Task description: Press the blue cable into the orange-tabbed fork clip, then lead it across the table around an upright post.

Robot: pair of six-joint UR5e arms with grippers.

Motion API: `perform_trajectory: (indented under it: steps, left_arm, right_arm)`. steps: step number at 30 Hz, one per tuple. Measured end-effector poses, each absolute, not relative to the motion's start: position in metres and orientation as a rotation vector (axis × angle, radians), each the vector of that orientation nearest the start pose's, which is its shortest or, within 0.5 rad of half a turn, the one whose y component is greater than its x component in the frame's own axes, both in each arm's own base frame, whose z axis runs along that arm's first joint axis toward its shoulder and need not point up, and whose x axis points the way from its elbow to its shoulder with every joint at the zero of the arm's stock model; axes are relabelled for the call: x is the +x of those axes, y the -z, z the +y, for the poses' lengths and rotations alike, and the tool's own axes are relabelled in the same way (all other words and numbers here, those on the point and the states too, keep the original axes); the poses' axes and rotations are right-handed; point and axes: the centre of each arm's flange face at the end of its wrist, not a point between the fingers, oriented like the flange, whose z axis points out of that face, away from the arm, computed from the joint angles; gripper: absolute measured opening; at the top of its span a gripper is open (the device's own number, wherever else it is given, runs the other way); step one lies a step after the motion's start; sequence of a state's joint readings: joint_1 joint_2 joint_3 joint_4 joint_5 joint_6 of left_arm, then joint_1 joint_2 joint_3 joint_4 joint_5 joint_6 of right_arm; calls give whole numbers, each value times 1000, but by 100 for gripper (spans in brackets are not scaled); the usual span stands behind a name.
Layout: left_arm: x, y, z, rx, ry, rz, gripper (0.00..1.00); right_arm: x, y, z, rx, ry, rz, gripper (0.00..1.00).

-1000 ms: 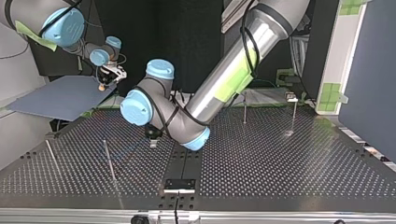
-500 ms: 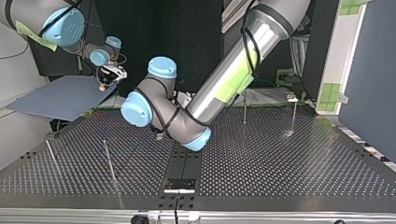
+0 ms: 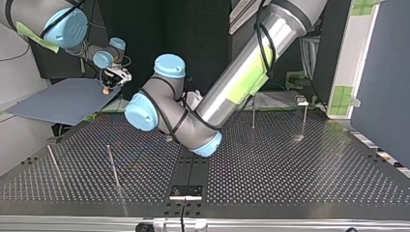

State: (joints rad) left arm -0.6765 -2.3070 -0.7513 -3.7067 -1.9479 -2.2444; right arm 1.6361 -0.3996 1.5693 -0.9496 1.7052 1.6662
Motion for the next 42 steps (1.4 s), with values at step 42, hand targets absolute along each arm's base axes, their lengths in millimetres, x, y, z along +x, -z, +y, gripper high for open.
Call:
perform_trajectory:
  steps: [42]
  left_arm:
    - [400,-470,-459,-74,587,1861,100]
  right_arm:
    - [163,153,-609,1285,-1110,-1462,0]
